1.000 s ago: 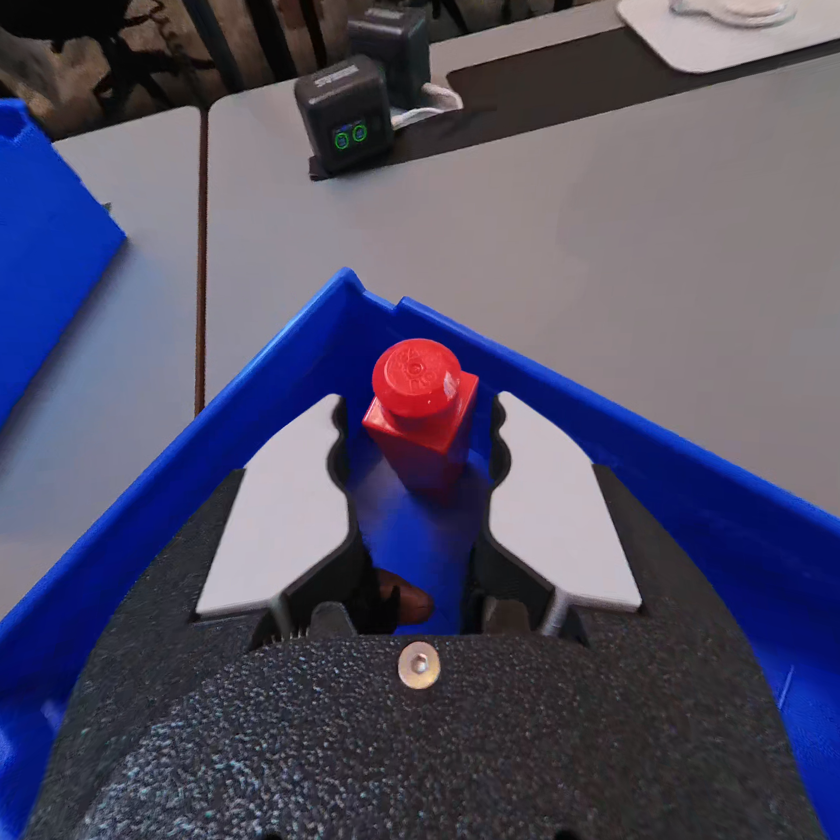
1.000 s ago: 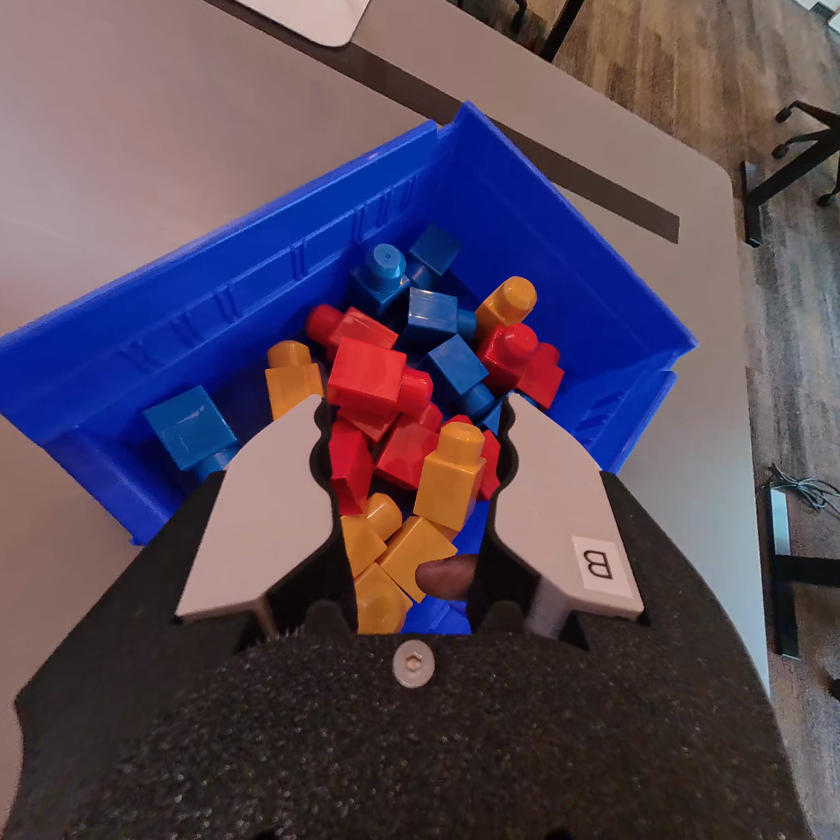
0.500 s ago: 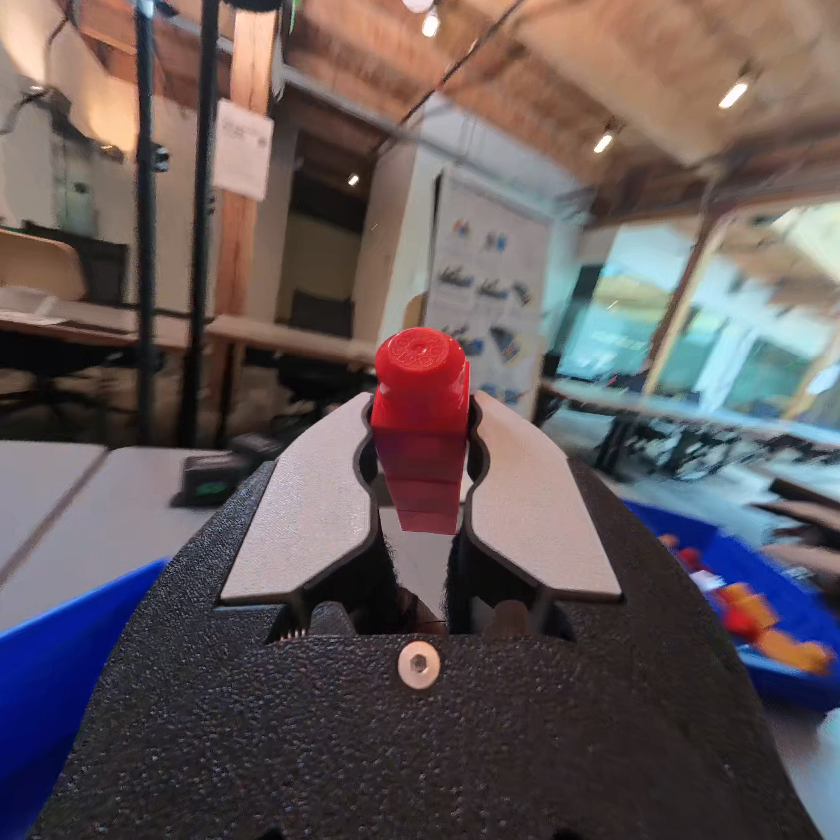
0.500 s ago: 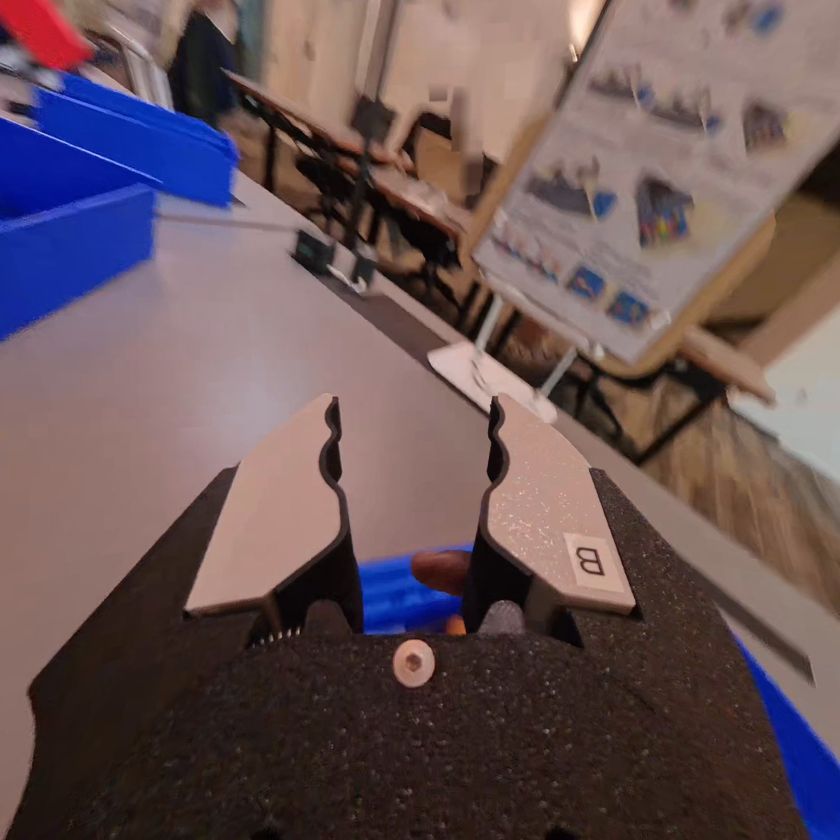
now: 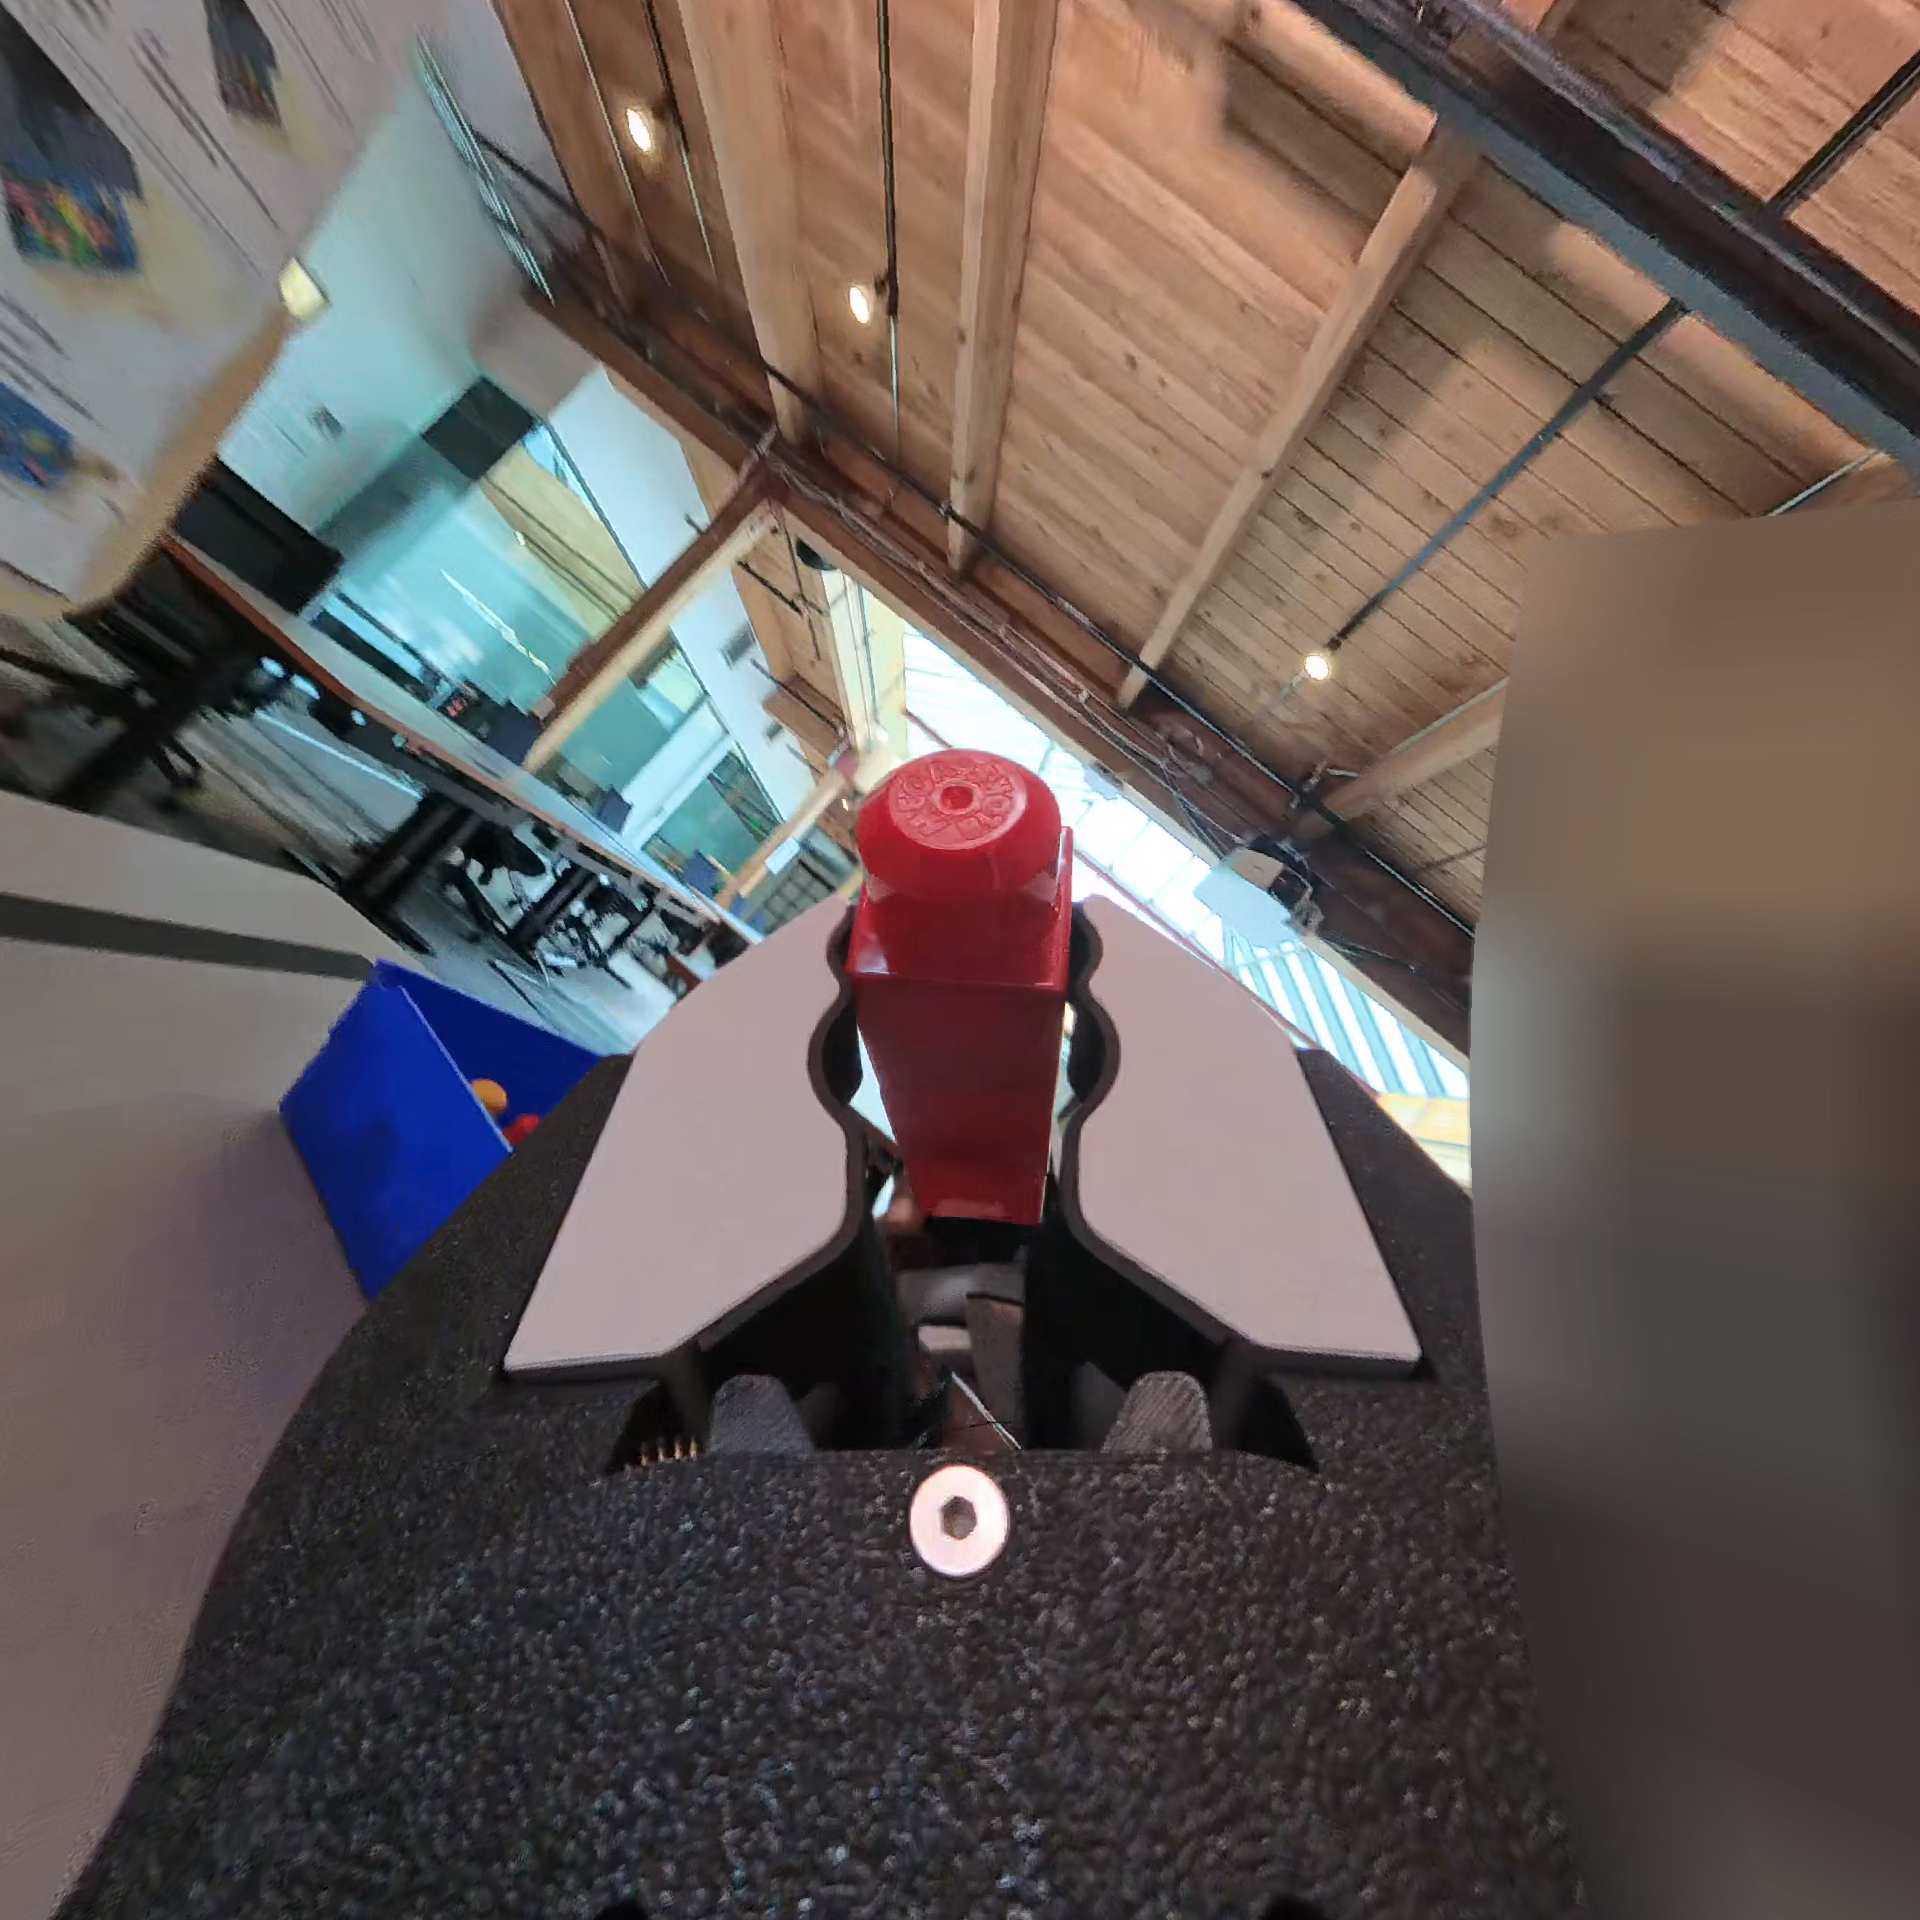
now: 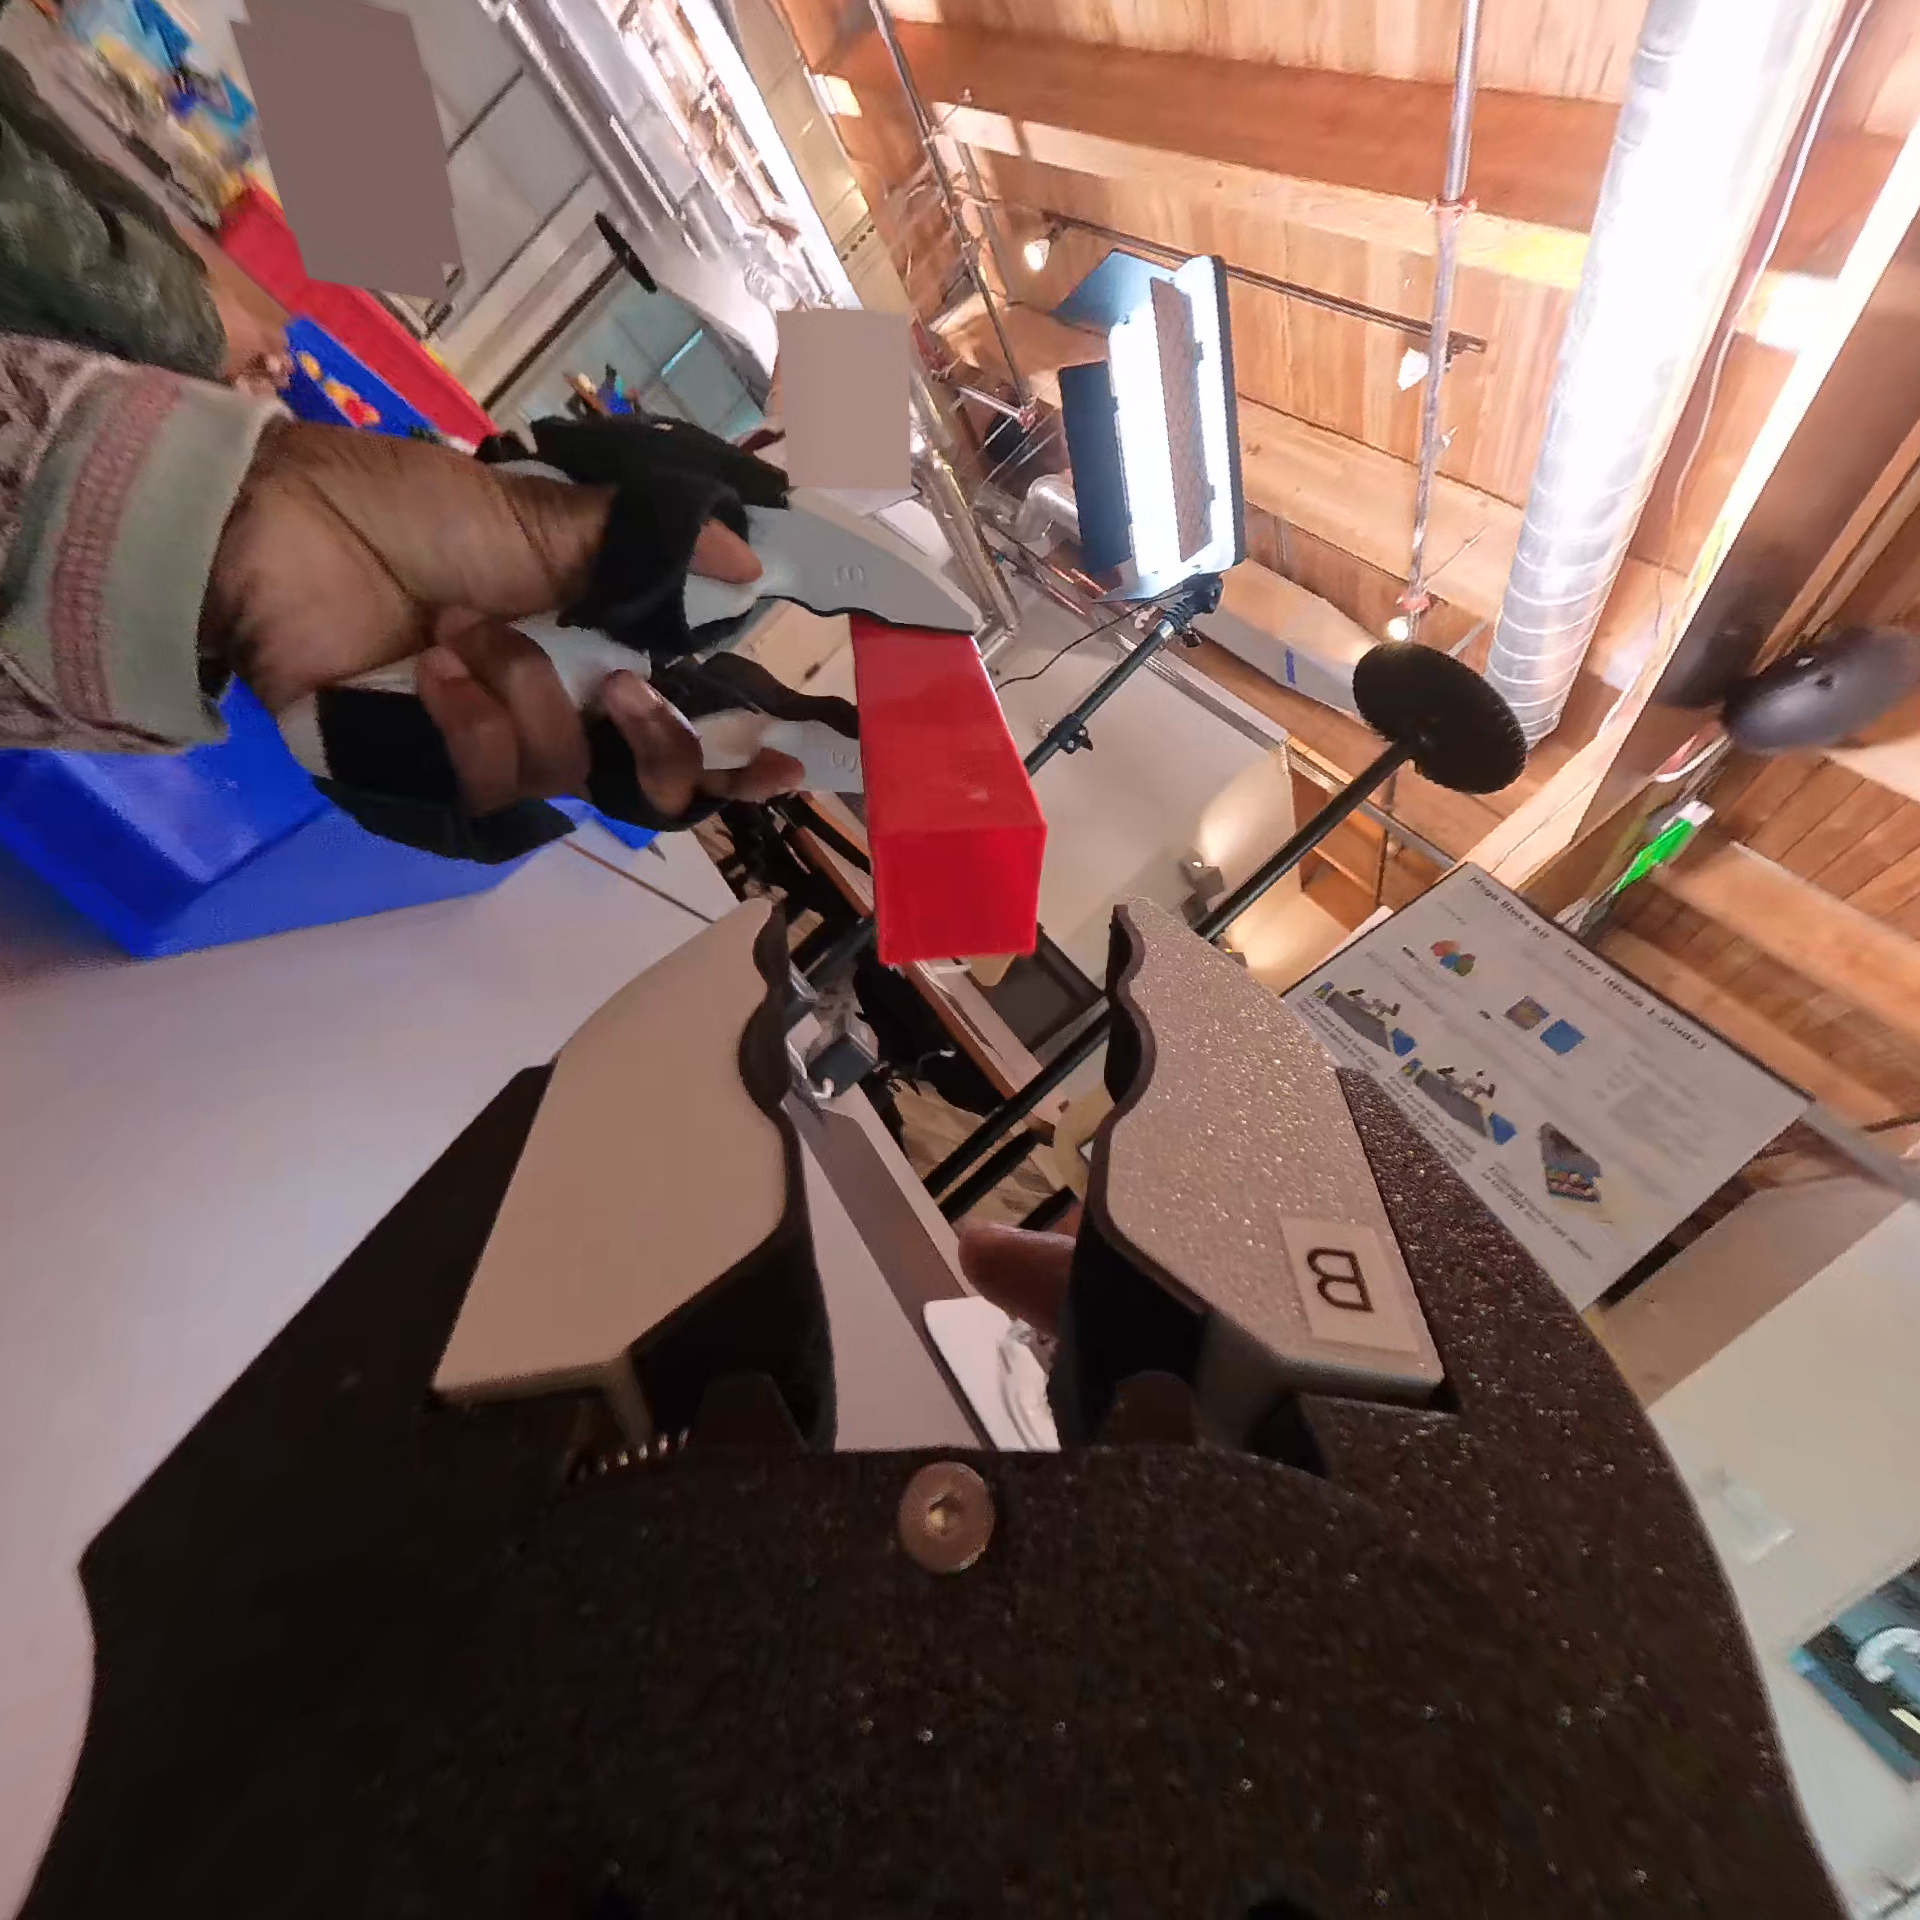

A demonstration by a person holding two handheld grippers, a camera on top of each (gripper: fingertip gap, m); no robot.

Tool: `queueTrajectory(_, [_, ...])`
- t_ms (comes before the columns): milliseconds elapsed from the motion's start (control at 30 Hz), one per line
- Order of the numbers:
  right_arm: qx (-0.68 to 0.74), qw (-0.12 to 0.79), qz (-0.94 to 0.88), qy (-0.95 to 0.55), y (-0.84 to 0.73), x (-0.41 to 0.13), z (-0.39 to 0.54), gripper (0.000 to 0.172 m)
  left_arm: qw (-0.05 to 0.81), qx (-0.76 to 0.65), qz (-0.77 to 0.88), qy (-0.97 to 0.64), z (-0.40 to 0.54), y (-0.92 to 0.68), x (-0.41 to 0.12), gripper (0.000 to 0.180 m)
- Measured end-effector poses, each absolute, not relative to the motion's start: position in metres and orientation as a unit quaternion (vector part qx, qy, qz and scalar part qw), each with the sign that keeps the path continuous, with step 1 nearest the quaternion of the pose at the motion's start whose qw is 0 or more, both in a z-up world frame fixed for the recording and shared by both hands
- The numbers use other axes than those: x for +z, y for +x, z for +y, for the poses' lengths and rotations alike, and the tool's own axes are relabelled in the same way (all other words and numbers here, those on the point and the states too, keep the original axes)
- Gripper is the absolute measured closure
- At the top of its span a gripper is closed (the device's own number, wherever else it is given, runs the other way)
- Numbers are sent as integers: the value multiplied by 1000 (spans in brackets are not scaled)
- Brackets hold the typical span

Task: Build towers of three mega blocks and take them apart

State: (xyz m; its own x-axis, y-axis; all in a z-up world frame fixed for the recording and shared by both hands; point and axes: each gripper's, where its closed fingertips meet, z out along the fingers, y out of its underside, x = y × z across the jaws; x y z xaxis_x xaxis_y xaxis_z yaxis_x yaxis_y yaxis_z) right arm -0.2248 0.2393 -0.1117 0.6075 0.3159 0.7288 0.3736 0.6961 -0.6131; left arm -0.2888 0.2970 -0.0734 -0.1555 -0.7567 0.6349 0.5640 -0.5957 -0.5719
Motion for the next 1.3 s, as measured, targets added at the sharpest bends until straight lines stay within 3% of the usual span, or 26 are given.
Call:
queueTrajectory(100, [-30,810,-450,-373,-227,-113,237,114,414,-750,124,-500,289,-268,-85,144])
queueTrajectory(167, [-45,819,-444,-361,-226,-111,235,136,397,-758,129,-500,284,-260,-87,144])
queueTrajectory(233, [-30,821,-437,-367,-225,-110,234,136,395,-760,137,-497,282,-259,-85,144])
queueTrajectory(467, [257,821,-285,-422,-207,-93,240,136,390,-747,248,-478,250,-239,-90,116])
queueTrajectory(667, [85,833,-360,-412,-218,-103,241,136,421,-717,195,-521,269,-231,-102,139])
queueTrajectory(800, [12,824,-390,-411,-221,-107,243,136,411,-726,192,-517,270,-235,-102,143])
queueTrajectory(1067, [-44,837,-360,-409,-169,-79,247,136,547,-678,109,-478,308,-328,-63,144])
queueTrajectory(1200, [-87,822,-260,-499,-78,-74,278,136,576,-651,129,-477,302,-345,-53,143])
queueTrajectory(1300, [-81,742,-156,-647,8,-116,312,136,586,-652,120,-466,301,-354,-48,143])
